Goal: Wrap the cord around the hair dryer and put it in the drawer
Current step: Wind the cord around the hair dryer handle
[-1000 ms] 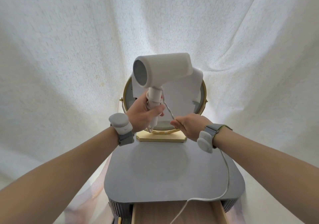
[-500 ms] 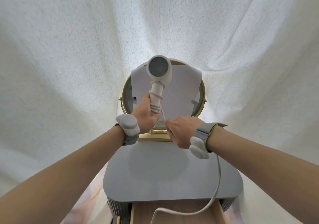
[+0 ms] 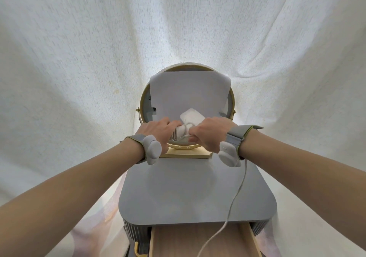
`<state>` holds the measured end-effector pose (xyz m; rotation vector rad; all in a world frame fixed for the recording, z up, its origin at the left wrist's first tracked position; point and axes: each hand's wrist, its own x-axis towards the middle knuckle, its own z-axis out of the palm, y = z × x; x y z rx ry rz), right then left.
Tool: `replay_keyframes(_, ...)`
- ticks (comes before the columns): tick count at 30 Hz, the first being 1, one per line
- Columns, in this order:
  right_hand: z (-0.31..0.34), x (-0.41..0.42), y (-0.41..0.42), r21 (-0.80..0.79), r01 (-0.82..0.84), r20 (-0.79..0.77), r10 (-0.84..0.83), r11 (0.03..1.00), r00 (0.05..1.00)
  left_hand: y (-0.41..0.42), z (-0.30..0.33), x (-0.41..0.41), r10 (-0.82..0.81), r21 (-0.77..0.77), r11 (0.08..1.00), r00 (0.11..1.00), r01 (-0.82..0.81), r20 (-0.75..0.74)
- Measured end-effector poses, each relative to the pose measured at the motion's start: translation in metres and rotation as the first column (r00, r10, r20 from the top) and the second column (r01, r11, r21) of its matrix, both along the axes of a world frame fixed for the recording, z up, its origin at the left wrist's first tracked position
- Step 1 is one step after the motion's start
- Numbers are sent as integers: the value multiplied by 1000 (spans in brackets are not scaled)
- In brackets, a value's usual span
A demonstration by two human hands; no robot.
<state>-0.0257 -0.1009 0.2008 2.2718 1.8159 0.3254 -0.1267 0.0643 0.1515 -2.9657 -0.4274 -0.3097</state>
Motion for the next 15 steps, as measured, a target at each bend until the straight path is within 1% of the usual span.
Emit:
replay_keyframes(4, 6, 17, -1, 60, -31, 15, 30, 998, 999, 7, 1, -3, -60, 37, 997, 997, 62, -46)
replay_keyframes(7, 9, 28, -4, 102, -49, -21, 52, 994, 998, 9, 1, -6, -113, 62, 991, 991, 117, -68)
replay_keyframes(9, 8, 33, -5, 88, -98, -21, 101, 991, 995, 9, 1, -8, -154, 64, 985, 983, 161, -95)
replay_keyframes(13, 4, 43, -4, 40, -187, 20, 187, 982, 982, 11, -1, -11, -238, 43, 969, 966, 243, -99)
replay_keyframes(15, 3, 47, -6, 43, -206, 17, 205, 978, 979, 12, 2, -14, -284, 7, 958, 947, 288, -149)
